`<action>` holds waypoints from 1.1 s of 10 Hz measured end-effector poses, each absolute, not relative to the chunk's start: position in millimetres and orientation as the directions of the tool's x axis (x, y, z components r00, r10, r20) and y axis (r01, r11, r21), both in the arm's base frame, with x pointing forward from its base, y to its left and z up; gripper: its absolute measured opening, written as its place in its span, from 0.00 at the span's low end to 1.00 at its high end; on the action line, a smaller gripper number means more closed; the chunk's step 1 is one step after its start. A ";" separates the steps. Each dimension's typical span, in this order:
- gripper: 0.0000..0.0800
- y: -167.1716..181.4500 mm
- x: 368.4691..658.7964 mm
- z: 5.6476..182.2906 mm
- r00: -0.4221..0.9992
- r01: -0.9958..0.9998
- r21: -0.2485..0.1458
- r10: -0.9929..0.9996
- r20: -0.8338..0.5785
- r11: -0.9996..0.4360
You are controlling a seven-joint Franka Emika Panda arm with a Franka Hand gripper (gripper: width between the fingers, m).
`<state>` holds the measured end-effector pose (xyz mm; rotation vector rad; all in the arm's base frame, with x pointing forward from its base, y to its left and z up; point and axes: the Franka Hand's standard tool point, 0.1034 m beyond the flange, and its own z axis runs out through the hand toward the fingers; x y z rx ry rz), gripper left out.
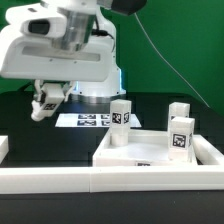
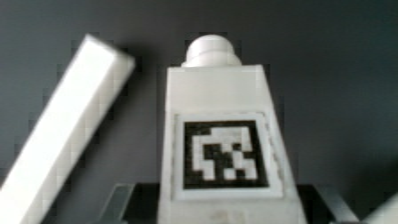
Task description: Assemble square table
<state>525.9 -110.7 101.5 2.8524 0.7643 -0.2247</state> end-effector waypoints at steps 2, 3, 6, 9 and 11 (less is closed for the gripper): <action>0.36 -106.7 542.0 105.2 0.859 0.512 0.176 0.502 -0.101 -0.840; 0.36 -113.8 542.8 105.4 0.848 0.525 0.197 0.529 -0.037 -0.828; 0.36 -117.5 537.9 103.3 0.849 0.519 0.204 0.528 -0.010 -0.830; 0.36 -76.9 544.7 105.1 0.926 0.375 0.123 0.378 0.000 -0.919; 0.36 -66.5 562.2 111.1 0.953 0.300 0.075 0.302 0.026 -0.951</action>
Offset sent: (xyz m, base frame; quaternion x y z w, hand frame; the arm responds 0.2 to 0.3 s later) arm 0.0000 0.0000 0.0000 0.0000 0.1938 0.0000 0.9810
